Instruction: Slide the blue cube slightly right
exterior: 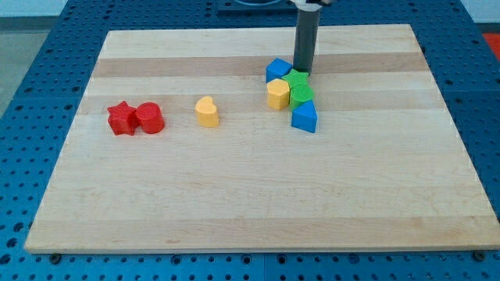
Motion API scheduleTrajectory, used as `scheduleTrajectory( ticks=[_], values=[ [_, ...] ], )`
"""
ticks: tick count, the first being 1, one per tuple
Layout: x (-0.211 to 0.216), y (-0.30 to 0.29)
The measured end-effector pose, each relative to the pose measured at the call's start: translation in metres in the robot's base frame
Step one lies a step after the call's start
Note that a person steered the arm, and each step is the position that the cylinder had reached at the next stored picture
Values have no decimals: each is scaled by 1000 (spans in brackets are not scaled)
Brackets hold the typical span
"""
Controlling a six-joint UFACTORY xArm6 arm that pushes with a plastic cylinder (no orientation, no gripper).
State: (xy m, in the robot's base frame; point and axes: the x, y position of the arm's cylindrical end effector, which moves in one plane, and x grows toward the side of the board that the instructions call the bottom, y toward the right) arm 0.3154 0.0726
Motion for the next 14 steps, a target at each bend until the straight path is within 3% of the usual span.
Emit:
scheduleTrajectory(
  ticks=[10, 12, 14],
  values=[
    [-13, -37],
    [-13, -96],
    [-14, -102]
  ],
)
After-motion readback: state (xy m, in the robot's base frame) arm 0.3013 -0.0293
